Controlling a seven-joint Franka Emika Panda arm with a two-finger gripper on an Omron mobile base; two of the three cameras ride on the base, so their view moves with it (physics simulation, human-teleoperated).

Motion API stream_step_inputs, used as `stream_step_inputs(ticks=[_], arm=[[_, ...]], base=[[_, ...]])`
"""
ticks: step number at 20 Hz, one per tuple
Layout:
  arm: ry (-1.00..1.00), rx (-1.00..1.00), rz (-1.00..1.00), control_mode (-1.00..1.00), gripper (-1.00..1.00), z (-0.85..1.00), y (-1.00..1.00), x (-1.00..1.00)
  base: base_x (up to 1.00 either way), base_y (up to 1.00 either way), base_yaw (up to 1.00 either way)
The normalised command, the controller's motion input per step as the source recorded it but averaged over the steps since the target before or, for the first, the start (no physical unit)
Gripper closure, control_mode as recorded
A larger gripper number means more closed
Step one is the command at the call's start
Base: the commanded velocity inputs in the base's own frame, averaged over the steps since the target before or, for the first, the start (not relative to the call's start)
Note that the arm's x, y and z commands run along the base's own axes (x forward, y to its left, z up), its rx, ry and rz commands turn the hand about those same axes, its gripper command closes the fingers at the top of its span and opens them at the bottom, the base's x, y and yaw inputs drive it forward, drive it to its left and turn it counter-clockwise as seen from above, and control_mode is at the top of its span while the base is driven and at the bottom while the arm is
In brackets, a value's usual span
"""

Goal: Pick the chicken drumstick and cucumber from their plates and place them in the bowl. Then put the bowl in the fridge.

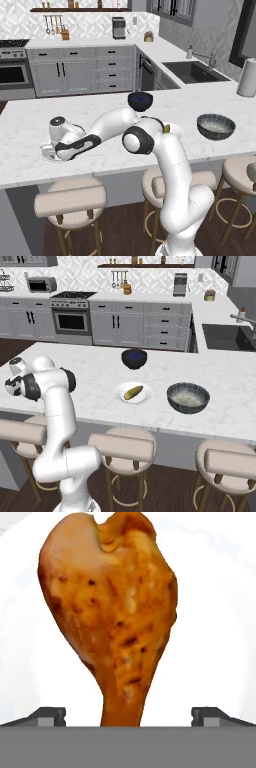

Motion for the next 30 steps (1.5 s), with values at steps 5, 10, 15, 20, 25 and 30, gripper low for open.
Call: stream_step_inputs(ticks=[5, 10, 15, 20, 25, 30], arm=[[0.00, 0.01, 0.00, -1.00, 1.00, -0.40, -0.07, 0.07], [0.00, 0.03, 0.00, -1.00, 1.00, -0.31, -0.29, -0.03], [0.00, 0.03, 0.00, -1.00, 1.00, -0.09, -0.27, -0.07], [0.05, 0.00, -0.01, -1.00, 1.00, 0.34, -0.30, -0.54], [0.01, 0.00, -0.01, -1.00, 1.00, 0.81, -0.45, -0.58], [0.00, 0.00, 0.00, -1.00, 1.00, 0.31, -0.95, -0.41]], base=[[0.00, 0.00, 0.00], [0.00, 0.00, 0.00], [0.00, 0.00, 0.00], [0.00, 0.00, 0.00], [0.00, 0.00, 0.00], [0.00, 0.00, 0.00]])
